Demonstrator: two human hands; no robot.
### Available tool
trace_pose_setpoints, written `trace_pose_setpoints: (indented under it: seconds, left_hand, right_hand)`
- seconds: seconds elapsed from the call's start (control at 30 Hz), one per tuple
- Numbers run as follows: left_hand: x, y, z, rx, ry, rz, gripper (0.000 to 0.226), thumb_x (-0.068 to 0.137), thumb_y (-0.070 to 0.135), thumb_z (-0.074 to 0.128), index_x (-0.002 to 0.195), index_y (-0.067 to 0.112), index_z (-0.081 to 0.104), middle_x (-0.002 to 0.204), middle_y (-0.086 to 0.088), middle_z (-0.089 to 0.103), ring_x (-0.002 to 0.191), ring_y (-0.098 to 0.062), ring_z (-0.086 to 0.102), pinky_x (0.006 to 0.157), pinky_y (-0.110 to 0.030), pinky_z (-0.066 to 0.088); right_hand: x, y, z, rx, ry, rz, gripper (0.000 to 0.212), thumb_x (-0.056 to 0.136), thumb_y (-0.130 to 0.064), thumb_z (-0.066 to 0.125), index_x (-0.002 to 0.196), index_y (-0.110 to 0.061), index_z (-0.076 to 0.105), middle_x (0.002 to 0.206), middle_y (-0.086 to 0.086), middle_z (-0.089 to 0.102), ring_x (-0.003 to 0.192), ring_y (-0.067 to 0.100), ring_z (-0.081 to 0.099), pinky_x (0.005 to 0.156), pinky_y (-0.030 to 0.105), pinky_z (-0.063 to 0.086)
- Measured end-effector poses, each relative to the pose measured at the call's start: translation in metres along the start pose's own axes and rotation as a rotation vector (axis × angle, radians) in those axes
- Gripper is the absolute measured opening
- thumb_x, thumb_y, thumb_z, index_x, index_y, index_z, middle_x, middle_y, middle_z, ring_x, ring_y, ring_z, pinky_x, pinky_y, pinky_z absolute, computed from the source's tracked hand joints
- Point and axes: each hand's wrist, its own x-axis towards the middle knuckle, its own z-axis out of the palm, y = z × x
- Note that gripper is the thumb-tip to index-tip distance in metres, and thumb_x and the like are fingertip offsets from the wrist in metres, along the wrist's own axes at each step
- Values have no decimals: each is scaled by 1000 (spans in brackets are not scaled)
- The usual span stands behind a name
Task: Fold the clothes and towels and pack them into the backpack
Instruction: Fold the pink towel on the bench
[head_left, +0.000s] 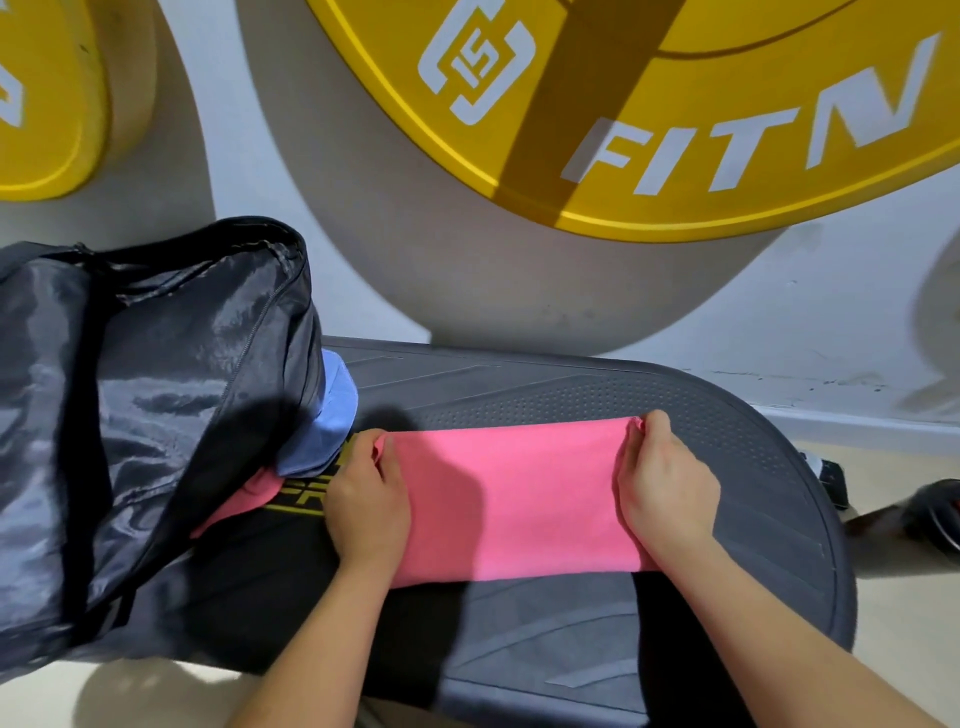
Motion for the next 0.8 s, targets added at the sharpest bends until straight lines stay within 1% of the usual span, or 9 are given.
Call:
trace_pose_setpoints:
  seconds: [0.17,0.23,0.3,0.4,0.5,0.57,0.63,0.7,0.8]
  left_hand:
    - [4,3,0,117,-49,8,13,93,17,54,99,9,63,90,-16,68,83,-39,62,67,-39,42]
    - [7,4,-1,176,-115,50,13,93,20,52,94,11,61,89,-14,67,83,-37,61,64,-38,39]
    - [12,5,-4,250,-200,60,16,95,24,49,100,13,59,97,-13,66,89,-36,61,65,-37,38]
    - [15,9,-12,371,-214,81,34,91,25,56,123,14,51,112,-16,58,99,-38,57,71,-44,44]
    - [-9,12,-13,381,-96,416,37,83,23,60,119,13,58,113,-16,57,100,-36,55,78,-45,46]
    - [-40,8,-7,353,-197,555,37,87,31,51,119,16,61,125,-14,58,113,-33,56,91,-46,46]
    - [-67,2,-3,435,-364,533,49,91,41,40,133,22,53,140,-11,50,130,-28,47,105,-47,35]
    - [-74,-2,-2,506,-431,512,56,91,45,35,142,24,43,146,-9,44,136,-25,40,109,-46,26]
    - [-71,-1,-3,536,-463,483,57,90,47,35,144,27,39,148,-8,41,136,-26,39,110,-47,23]
  right_hand:
    - [0,1,2,-23,-21,8,21,102,-32,29,90,-15,35,88,10,62,74,38,61,58,36,31]
    - [1,1,4,-53,-25,-1,21,102,-33,30,92,-15,38,90,9,62,74,38,61,58,36,32]
    - [2,0,6,-72,-30,-6,21,101,-33,31,95,-15,40,92,8,62,74,38,62,57,35,33]
    - [1,0,6,-82,-17,-6,21,101,-32,32,96,-15,42,93,8,63,72,38,62,56,35,34]
    - [1,-1,4,-62,-10,-3,20,100,-32,32,97,-16,43,92,7,63,73,37,62,57,34,34]
    - [1,-2,3,-40,-10,13,19,100,-33,33,99,-17,44,92,7,64,73,37,62,58,35,35]
    - [-1,-2,-1,-15,-18,26,19,99,-33,35,103,-19,47,91,7,66,75,37,62,59,35,35]
    - [2,-2,-8,50,-51,59,20,98,-33,40,110,-20,49,92,9,68,81,36,62,63,35,35]
    - [15,4,-30,211,-127,204,34,94,-30,48,126,-18,46,114,17,61,101,37,57,76,41,41]
